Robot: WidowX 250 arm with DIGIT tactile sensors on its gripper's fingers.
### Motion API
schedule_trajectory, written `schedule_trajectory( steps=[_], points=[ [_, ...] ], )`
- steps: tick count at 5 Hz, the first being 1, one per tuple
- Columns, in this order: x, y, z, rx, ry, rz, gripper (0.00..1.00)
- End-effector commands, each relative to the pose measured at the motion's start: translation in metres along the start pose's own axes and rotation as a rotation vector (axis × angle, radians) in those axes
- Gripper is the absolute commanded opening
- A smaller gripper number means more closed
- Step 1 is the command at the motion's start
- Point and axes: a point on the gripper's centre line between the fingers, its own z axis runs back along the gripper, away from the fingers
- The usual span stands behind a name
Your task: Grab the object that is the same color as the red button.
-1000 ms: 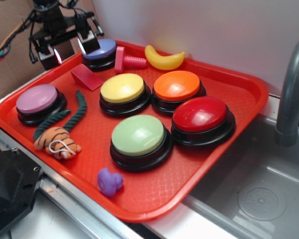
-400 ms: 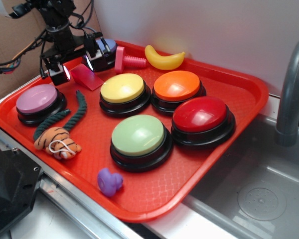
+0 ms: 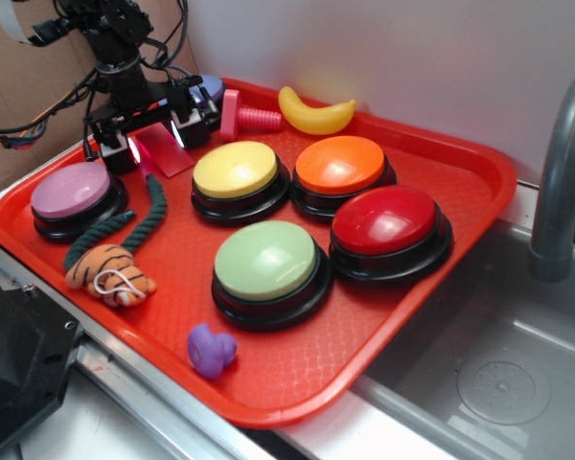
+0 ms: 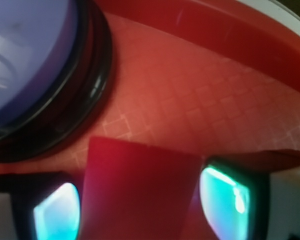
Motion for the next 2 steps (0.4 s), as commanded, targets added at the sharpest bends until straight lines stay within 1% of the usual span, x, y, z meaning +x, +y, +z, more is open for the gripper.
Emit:
schedule_trajectory(
  steps=[1,2],
  points=[
    [0.011,-0.003,0.024,-0.063,-0.069,-0.053,0.00],
    [0.013,-0.003,0.043,-0.018,-0.086,-0.086,0.00]
  ],
)
